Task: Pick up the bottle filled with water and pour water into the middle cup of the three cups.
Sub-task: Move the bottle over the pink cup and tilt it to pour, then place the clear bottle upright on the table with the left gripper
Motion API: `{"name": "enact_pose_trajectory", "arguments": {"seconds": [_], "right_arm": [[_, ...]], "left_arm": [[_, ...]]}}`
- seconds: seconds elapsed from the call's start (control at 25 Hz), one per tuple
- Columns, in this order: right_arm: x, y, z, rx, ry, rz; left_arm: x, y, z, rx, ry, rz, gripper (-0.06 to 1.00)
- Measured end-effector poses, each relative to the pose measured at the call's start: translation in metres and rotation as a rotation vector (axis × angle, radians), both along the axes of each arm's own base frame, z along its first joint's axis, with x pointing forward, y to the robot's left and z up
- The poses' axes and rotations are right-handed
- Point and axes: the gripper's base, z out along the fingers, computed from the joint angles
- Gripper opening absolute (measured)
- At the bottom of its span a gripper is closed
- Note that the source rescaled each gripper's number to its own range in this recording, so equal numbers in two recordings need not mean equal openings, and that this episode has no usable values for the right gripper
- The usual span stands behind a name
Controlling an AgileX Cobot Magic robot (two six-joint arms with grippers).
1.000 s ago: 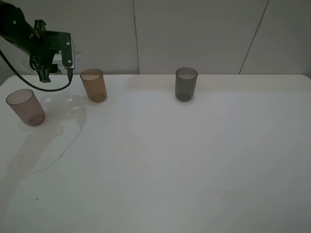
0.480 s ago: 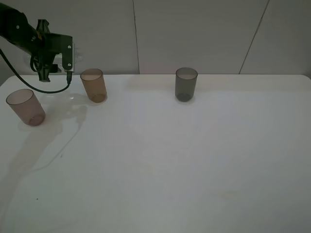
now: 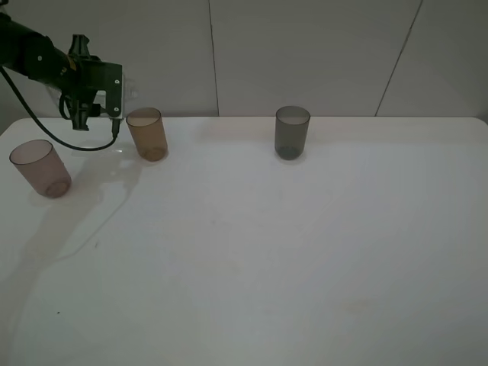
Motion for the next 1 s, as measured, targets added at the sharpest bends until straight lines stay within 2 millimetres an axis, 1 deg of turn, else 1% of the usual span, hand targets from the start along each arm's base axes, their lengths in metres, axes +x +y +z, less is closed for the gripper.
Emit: {"name": "enact_pose_trajectory", "arguments": {"seconds": [0.36, 0.72, 1.0], "right_arm": [[0.0000, 0.0000, 0.0000, 0.000, 0.000, 0.000], [0.0000, 0.0000, 0.0000, 0.000, 0.000, 0.000], [0.0000, 0.0000, 0.0000, 0.000, 0.000, 0.000]], "left_arm": [[0.0021, -0.0010, -0.0072, 0.043, -0.007, -0.047, 0.01], [0.0024, -0.0012, -0.0069, 0.111, -0.015, -0.103, 0.01], [0.0046, -0.0030, -0.0040, 0.113, -0.057, -0.127, 0.01]]}}
